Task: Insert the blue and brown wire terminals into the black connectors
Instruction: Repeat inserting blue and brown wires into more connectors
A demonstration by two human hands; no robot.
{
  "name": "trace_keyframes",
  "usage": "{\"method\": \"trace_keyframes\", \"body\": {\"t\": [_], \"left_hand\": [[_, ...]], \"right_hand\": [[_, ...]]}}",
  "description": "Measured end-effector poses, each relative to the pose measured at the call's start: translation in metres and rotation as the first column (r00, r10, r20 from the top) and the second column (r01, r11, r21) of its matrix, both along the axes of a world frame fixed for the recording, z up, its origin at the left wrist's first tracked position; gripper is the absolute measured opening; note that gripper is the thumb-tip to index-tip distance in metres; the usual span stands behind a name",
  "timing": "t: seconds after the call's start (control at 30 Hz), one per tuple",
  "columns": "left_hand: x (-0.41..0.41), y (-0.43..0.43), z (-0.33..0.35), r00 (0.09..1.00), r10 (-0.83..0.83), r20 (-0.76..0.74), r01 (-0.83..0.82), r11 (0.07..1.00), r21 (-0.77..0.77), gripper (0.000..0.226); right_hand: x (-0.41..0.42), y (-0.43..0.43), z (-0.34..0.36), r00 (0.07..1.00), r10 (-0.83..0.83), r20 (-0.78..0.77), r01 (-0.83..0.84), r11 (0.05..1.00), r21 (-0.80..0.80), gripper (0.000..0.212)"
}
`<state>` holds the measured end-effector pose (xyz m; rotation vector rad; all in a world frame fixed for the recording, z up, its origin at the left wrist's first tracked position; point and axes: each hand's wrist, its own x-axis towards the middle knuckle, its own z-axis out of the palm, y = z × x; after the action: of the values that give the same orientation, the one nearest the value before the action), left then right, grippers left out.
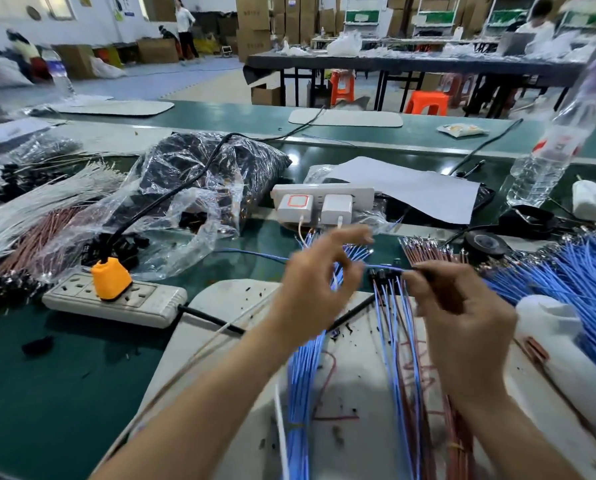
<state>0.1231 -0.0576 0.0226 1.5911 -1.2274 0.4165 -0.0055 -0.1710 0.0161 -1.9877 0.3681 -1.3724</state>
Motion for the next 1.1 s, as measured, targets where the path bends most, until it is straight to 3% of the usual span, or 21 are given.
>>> {"method": "trace_keyframes", "body": {"t": [0.03, 0.1, 0.2, 0.33, 0.63, 1.1], "left_hand": [[-0.01, -0.004, -0.004, 0.99, -0.131, -0.047, 0.135, 0.987, 0.09, 0.027], [-0.019, -0.009, -0.014, 0.968, -0.206, -0.14, 0.226, 0.963, 0.145, 0.024], [-0.019, -0.008, -0.02, 0.908, -0.225, -0.354, 0.26, 0.964, 0.055, 0.02], [-0.021, -0.007, -0.021, 0.853, -0.251, -0.457, 0.27, 0.962, -0.024, 0.024], [-0.02, -0.01, -0.023, 0.891, -0.213, -0.402, 0.212, 0.976, -0.048, 0.009], [-0.022, -0.011, -0.023, 0.834, -0.253, -0.491, 0.259, 0.964, -0.058, 0.015]], "right_hand": [[0.001, 0.006, -0.002, 1.0, -0.01, -0.027, 0.006, 0.992, -0.129, 0.019], [0.002, 0.011, -0.004, 0.998, -0.01, -0.058, -0.003, 0.978, -0.209, 0.019], [0.002, 0.011, -0.007, 0.997, 0.061, -0.049, -0.067, 0.988, -0.139, 0.019], [0.004, 0.014, -0.008, 0.989, 0.145, -0.017, -0.146, 0.986, -0.074, 0.019], [0.002, 0.013, -0.007, 0.994, 0.092, -0.063, -0.104, 0.971, -0.215, 0.017], [0.004, 0.012, -0.009, 0.991, 0.111, -0.078, -0.122, 0.979, -0.163, 0.018]]}}
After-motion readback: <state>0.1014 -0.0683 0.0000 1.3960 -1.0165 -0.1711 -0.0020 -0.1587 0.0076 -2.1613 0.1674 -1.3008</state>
